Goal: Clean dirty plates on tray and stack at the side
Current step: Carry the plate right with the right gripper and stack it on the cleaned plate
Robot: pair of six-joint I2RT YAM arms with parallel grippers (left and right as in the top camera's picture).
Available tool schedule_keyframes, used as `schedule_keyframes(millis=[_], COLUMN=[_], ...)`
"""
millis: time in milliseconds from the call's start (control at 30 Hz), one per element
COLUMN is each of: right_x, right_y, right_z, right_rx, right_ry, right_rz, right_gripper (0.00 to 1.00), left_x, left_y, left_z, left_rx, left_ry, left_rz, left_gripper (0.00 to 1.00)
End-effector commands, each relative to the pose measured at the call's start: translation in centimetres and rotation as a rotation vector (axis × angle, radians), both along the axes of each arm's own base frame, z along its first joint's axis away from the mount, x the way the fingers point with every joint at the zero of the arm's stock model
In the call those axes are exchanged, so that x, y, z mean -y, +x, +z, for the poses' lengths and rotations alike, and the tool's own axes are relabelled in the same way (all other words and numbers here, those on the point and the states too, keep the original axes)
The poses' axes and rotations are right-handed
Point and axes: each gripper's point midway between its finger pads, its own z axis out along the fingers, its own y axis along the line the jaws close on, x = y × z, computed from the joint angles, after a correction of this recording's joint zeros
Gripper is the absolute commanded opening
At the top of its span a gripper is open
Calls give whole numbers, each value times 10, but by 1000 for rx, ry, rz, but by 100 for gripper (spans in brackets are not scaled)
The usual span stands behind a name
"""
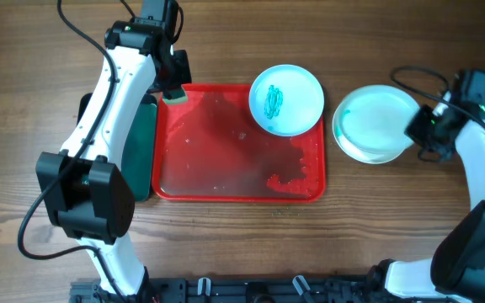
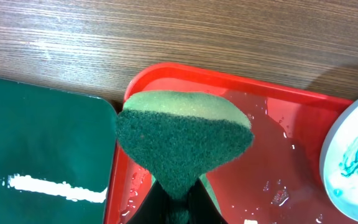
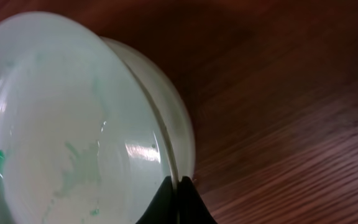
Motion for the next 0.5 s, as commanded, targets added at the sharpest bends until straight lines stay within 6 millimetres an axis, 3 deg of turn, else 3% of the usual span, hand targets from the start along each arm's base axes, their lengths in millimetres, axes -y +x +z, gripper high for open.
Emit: schedule_keyframes(millis=[0, 200, 367, 467], right_x=[10, 2, -10, -19], right_y=[-12, -14, -9, -4], right_z=[-18, -32, -30, -18], right_rx=[34, 43, 71, 79], right_ry=[39, 48, 94, 137], right_rz=[-78, -59, 19, 62], right_gripper=[4, 5, 4, 4], left_x=[3, 3, 3, 4], left_y=[-1, -1, -1, 1], left_z=[-2, -2, -2, -2], left_rx=[-8, -8, -8, 0], left_ry=[-27, -27, -27, -31], left_rz=[8, 8, 8, 7], left_gripper=[6, 6, 6, 6])
